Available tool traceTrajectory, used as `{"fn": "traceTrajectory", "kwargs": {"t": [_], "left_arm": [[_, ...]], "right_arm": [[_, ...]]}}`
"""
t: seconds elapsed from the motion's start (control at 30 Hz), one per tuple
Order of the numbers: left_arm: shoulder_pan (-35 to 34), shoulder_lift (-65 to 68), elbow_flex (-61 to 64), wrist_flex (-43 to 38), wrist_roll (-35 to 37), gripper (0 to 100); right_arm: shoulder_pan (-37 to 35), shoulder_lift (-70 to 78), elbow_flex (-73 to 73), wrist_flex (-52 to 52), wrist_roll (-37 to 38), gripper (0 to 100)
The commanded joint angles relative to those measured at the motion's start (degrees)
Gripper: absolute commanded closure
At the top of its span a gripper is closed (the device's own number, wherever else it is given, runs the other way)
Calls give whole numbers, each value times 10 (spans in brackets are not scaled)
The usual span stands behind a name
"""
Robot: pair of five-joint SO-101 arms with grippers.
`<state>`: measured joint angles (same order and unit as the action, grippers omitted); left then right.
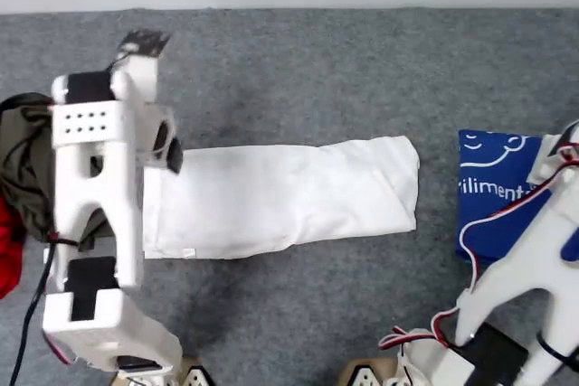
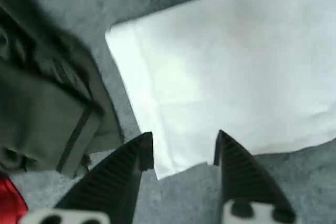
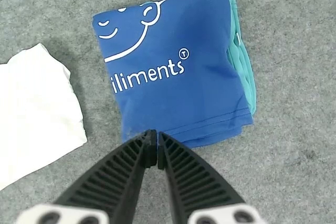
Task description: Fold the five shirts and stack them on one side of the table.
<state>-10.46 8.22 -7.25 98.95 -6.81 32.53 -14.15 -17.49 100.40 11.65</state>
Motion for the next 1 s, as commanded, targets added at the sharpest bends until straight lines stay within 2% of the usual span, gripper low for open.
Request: {"fn": "traceTrajectory", "kwargs": {"t": [0.0, 0.37, 0.6, 0.83, 0.97], "left_arm": [[-11, -35, 48, -47, 2, 776], [-38, -33, 193, -204, -4, 754], [-73, 54, 176, -218, -22, 756], [-44, 132, 144, -215, -17, 760], [-30, 174, 142, -222, 3, 837]], "right_arm": [[5, -22, -25, 22, -7, 989], [6, -22, -25, 22, -7, 989], [6, -40, -25, 22, -7, 989], [6, -41, -25, 22, -7, 989], [6, -42, -25, 22, -6, 989]]}}
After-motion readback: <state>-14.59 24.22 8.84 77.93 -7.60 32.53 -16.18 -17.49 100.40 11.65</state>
